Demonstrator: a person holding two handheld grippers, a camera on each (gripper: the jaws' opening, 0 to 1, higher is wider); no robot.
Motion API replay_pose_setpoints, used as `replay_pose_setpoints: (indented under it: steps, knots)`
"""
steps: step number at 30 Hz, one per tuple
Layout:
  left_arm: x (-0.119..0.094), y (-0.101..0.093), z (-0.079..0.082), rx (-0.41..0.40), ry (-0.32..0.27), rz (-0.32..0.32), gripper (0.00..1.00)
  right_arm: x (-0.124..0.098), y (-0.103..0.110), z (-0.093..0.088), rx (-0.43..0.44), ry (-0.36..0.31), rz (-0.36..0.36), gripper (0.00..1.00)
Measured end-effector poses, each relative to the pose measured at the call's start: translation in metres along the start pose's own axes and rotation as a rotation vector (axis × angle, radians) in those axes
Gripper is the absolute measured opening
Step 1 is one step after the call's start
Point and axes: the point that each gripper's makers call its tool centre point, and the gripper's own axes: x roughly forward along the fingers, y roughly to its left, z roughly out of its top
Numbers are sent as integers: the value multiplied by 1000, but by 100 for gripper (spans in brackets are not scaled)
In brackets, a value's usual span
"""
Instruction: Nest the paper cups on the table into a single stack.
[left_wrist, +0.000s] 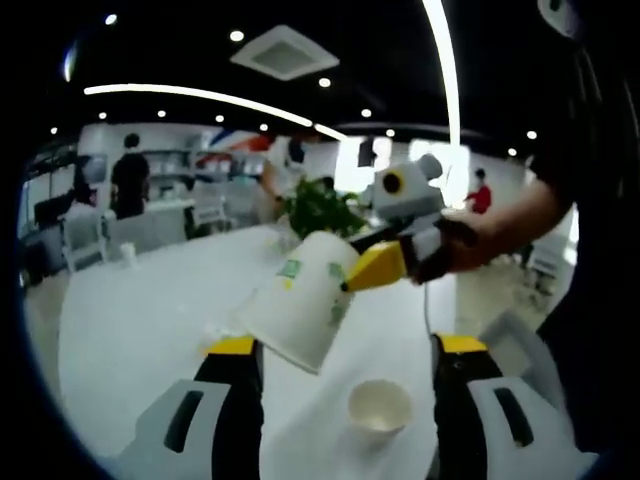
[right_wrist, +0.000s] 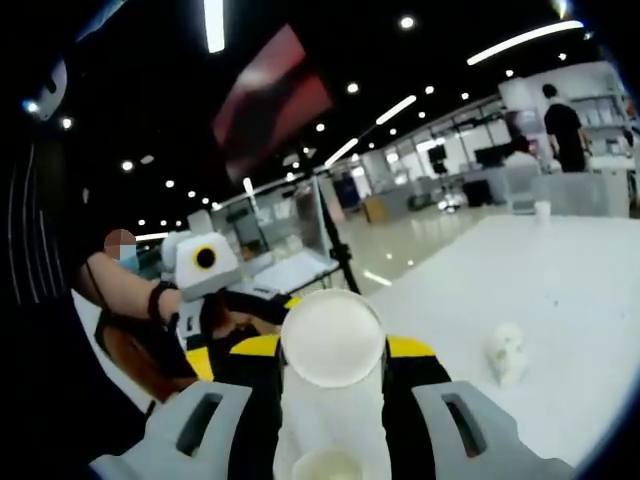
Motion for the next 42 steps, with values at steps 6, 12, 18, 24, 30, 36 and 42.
replay_pose_setpoints:
  steps: [6, 12, 18, 24, 30, 36, 42]
  knots:
    - [-1, 2, 0, 8, -3, 6, 56, -2, 0, -3, 3, 7, 2, 35]
    - [-3, 4, 2, 2, -14, 13, 47, -3, 2, -4, 4, 12, 8, 35]
    - [-6, 8, 3, 5, -17, 20, 39, -3, 4, -7, 2, 24, 15, 35]
    - [-9, 13, 5, 12, -21, 37, 30, -1, 7, -9, -4, 33, 25, 35]
    - [-13, 17, 6, 18, -25, 51, 22, 1, 9, -11, -23, 48, 31, 35]
    - [-15, 19, 7, 25, -28, 56, 15, 1, 11, -14, -25, 60, 39, 35]
    - [-15, 18, 6, 26, -24, 50, 14, 0, 10, -17, -22, 69, 40, 34]
